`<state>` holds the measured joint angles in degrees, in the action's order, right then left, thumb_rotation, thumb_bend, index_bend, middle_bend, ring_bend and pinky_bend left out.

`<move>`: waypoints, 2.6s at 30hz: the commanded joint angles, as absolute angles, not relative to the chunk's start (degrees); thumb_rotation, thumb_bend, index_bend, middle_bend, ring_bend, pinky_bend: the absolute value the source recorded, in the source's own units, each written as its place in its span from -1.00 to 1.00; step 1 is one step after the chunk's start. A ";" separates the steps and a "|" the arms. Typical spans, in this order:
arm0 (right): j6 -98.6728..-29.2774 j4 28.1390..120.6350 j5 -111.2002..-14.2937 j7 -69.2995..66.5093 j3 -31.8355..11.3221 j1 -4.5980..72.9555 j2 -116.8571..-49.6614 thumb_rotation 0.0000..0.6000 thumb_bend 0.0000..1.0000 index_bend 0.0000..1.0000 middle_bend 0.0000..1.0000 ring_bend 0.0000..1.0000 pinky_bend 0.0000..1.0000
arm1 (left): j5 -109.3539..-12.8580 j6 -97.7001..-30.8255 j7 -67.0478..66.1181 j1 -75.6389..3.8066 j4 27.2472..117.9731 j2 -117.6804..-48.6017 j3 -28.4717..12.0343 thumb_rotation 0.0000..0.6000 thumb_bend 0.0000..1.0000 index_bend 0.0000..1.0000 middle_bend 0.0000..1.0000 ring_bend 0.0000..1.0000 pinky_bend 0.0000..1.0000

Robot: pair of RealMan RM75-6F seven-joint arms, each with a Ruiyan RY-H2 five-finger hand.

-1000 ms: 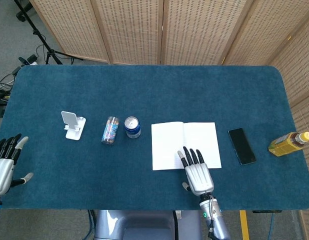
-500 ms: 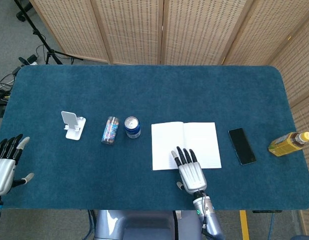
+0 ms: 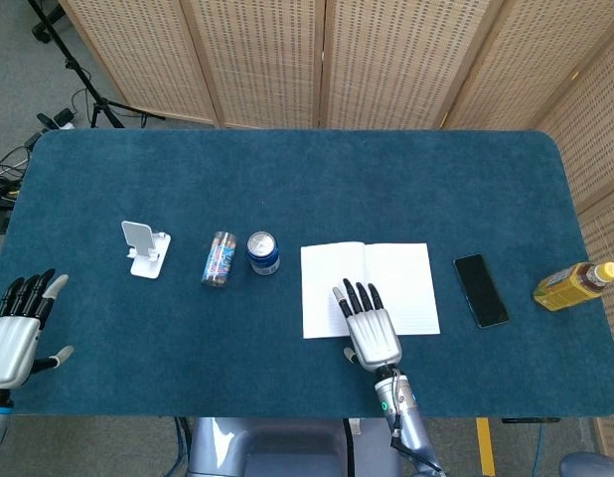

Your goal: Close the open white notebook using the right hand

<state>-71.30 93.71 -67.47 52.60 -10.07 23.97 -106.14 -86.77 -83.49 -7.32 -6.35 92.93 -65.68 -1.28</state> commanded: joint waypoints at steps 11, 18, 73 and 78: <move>-71.11 91.61 -65.96 50.24 -9.92 25.60 -106.22 1.00 -0.64 -1.00 -1.00 -1.00 -0.88 | -86.89 -83.71 -7.77 -6.23 93.24 -65.73 -1.12 1.00 -0.95 -1.00 -1.00 -1.00 -1.00; -71.10 90.89 -65.69 49.95 -10.13 26.55 -106.37 1.00 -0.64 -1.00 -1.00 -1.00 -0.88 | -87.11 -83.90 -7.93 -6.16 93.46 -65.70 -1.02 1.00 -0.95 -1.00 -1.00 -1.00 -1.00; -72.94 83.07 -66.17 41.71 -9.47 28.09 -108.52 1.00 0.55 -1.00 -1.00 -1.00 -0.88 | -88.55 -84.41 -7.31 -6.26 93.12 -66.25 -0.62 1.00 -0.94 -1.00 -1.00 -1.00 -1.00; -73.46 83.14 -66.17 41.18 -9.74 27.78 -108.04 1.00 0.55 -1.00 -1.00 -1.00 -0.88 | -88.81 -84.45 -7.10 -6.29 93.00 -66.33 -0.54 1.00 -0.94 -1.00 -1.00 -1.00 -1.00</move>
<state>-73.39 83.10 -66.17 41.25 -9.68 27.84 -108.10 -88.81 -84.45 -7.09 -6.29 93.01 -66.33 -0.55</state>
